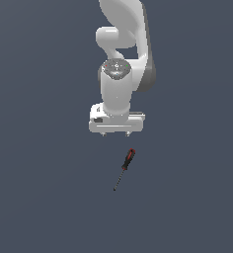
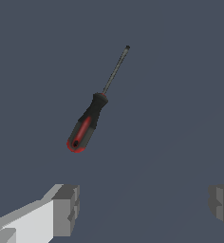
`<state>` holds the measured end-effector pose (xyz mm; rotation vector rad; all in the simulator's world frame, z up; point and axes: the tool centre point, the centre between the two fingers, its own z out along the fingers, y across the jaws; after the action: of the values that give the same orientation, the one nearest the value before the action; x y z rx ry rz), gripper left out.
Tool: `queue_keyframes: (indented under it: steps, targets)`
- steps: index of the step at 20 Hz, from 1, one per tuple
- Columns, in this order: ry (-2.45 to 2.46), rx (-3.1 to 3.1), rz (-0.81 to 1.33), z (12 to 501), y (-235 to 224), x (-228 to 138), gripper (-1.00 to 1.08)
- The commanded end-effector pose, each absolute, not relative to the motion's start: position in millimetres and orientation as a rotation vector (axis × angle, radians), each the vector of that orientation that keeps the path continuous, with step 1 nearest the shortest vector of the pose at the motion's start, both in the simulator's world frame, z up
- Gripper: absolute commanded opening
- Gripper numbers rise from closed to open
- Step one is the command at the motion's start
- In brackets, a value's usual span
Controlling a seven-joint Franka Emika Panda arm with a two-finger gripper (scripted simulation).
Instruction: Pick up the object and move it to a goal position.
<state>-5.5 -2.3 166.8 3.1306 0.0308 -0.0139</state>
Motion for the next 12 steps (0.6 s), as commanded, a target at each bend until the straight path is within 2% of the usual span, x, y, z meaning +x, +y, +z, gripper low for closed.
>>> queue_keyframes:
  steps: [1,12]
  targets:
    - [0.031,3.131,-0.014,167,-2,-5,1.00]
    - [0.100,3.105,-0.067,160,10,-14,1.00]
